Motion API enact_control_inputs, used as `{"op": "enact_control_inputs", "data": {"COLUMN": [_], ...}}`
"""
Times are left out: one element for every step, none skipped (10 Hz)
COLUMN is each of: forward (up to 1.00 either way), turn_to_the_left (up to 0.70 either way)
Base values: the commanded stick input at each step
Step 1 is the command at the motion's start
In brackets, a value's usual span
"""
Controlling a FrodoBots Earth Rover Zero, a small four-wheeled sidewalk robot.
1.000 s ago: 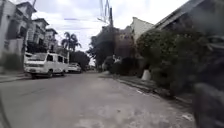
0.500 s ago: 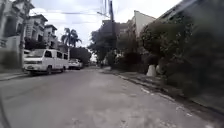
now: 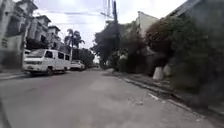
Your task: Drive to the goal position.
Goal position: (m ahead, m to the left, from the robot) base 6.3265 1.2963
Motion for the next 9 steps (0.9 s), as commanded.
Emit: {"op": "enact_control_inputs", "data": {"forward": [0.70,0.70,0.70,0.70,0.70,0.70,0.70,0.70,0.70], "turn_to_the_left": [0.00,0.00,0.00,0.00,0.00,0.00,0.00,0.00,0.00]}}
